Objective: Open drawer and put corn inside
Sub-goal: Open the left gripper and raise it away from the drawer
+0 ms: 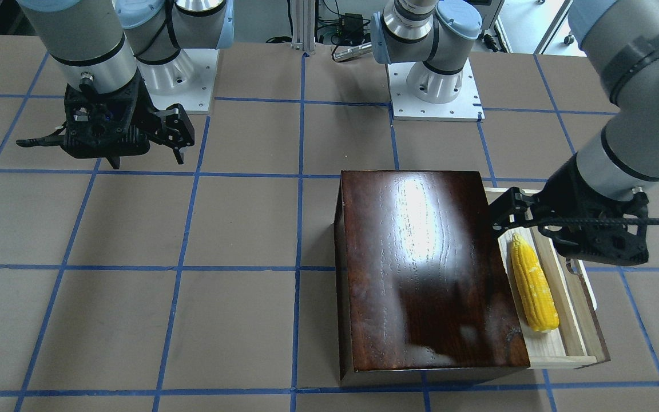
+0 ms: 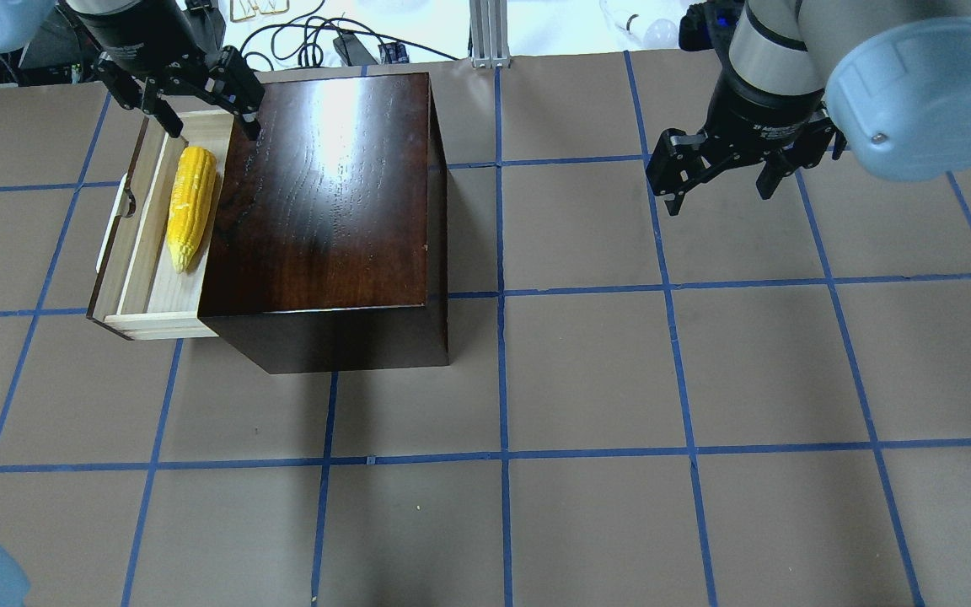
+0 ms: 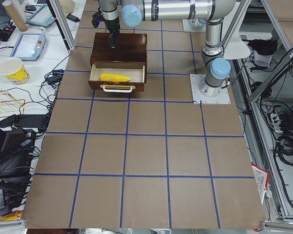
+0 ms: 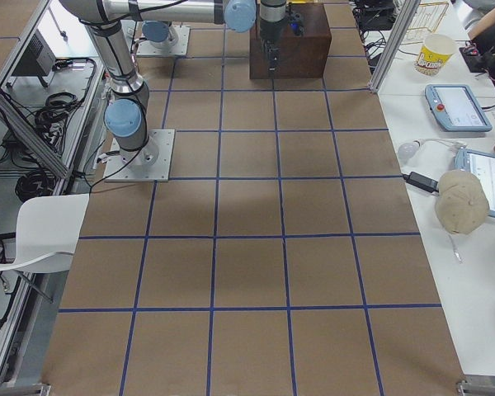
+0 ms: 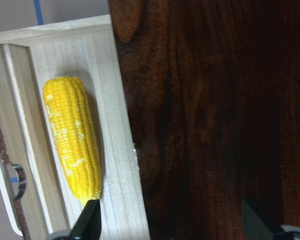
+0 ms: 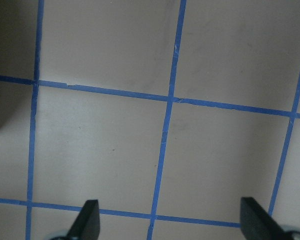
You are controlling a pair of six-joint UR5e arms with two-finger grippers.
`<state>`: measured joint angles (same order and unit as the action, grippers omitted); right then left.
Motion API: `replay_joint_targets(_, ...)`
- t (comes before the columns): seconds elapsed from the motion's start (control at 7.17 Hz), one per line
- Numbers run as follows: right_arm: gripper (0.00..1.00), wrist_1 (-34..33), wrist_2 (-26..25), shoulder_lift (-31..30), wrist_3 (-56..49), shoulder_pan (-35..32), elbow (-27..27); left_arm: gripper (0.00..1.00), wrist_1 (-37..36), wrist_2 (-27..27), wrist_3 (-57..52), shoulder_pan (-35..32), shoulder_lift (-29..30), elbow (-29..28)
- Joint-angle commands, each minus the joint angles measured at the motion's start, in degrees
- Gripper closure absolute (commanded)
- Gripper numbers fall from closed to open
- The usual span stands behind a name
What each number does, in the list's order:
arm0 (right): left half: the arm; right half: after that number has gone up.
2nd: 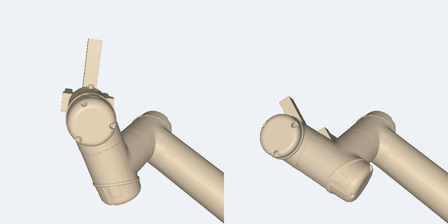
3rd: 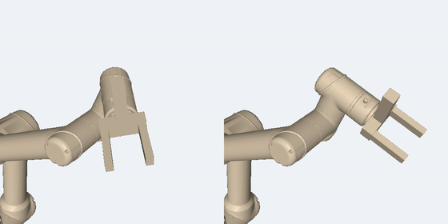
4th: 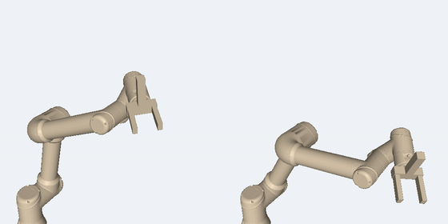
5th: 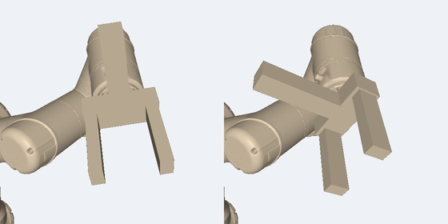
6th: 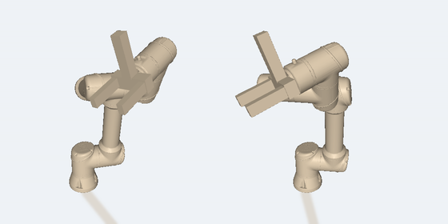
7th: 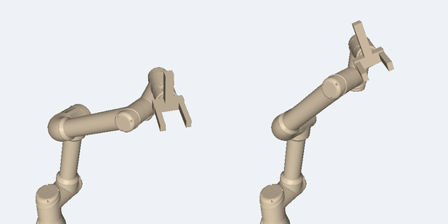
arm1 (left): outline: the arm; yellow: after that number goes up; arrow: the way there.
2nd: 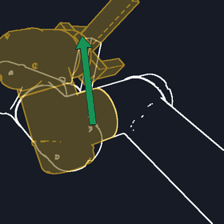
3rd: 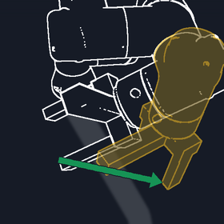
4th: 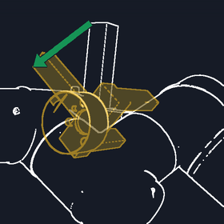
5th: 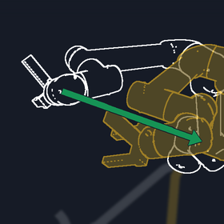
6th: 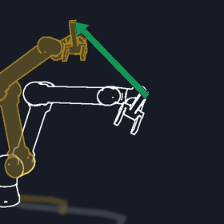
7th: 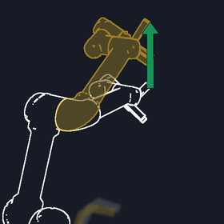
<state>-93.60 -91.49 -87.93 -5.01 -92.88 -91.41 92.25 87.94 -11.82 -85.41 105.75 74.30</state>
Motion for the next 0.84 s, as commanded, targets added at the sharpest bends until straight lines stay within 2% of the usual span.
replay_joint_targets(0.0, 0.00, 0.0, 0.0, 0.0, 0.0, 0.2, 0.0, 0.00, 0.1, -0.3, 4.0, -4.7, -1.9, 2.5)
replay_joint_targets(0.28, 0.00, 0.0, 0.0, 0.0, 0.0, 0.2, 0.0, 0.00, 0.4, 0.5, 8.3, -5.4, -3.3, 4.3)
replay_joint_targets(0.7, 0.00, 0.0, 0.0, 0.0, 0.0, 0.0, 0.0, 0.00, 0.0, 0.5, 8.9, -5.4, -5.5, 7.5)
